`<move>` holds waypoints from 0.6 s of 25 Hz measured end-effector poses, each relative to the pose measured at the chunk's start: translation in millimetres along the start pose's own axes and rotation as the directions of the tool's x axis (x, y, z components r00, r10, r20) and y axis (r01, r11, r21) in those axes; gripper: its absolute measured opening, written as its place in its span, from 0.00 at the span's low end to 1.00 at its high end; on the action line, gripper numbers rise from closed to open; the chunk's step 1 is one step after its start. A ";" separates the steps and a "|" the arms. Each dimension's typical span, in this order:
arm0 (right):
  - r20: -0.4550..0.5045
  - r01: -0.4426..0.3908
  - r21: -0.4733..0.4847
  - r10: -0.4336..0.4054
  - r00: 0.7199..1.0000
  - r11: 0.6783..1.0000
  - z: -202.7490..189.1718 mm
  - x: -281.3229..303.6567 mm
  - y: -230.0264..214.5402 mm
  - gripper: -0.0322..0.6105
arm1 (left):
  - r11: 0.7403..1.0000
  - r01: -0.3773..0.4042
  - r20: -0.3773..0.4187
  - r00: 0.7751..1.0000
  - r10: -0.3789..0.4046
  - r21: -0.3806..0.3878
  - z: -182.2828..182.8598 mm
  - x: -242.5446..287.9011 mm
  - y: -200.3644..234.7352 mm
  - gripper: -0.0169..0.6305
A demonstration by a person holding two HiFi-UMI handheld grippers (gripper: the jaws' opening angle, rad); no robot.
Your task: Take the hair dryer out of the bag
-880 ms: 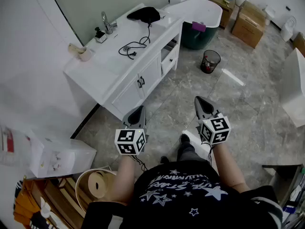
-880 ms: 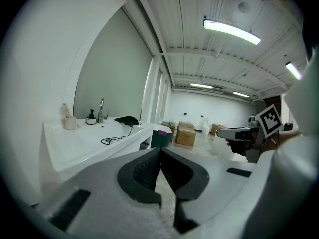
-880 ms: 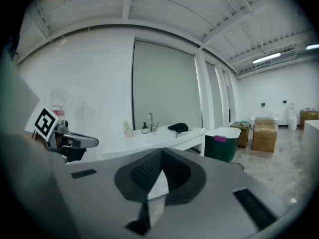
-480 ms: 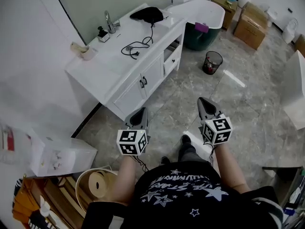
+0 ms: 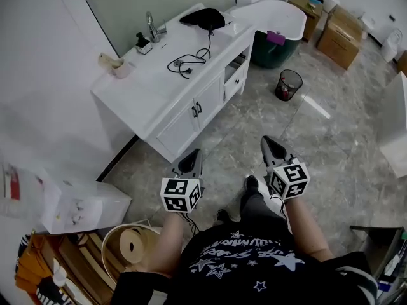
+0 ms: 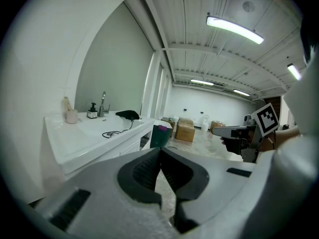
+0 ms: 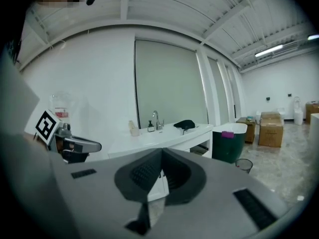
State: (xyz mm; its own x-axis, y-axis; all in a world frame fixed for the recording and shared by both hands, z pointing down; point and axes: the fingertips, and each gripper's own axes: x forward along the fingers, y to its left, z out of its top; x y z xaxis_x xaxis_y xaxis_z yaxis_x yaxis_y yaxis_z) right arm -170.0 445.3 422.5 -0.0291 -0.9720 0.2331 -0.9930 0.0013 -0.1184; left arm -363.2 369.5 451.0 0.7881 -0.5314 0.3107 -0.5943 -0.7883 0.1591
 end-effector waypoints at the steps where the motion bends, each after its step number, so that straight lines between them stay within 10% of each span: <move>1: -0.007 -0.002 0.000 0.002 1.000 1.000 -0.7 2.7 -0.3 0.06 | 1.000 -0.002 0.000 1.000 0.002 0.000 1.4 2.0 1.3 0.05; 15: -0.012 -0.042 0.045 0.043 0.999 0.998 13.8 95.8 -81.9 0.06 | 0.998 -0.067 -0.030 0.997 0.067 0.003 29.0 96.1 22.9 0.05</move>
State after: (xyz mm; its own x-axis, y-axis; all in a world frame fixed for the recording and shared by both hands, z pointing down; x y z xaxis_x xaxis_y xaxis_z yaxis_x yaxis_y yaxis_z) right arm -89.9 348.8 441.2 -0.0729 -0.9682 0.2395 -0.9847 0.0318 -0.1711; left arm -296.4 291.4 457.3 0.7413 -0.5735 0.3488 -0.6453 -0.7519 0.1352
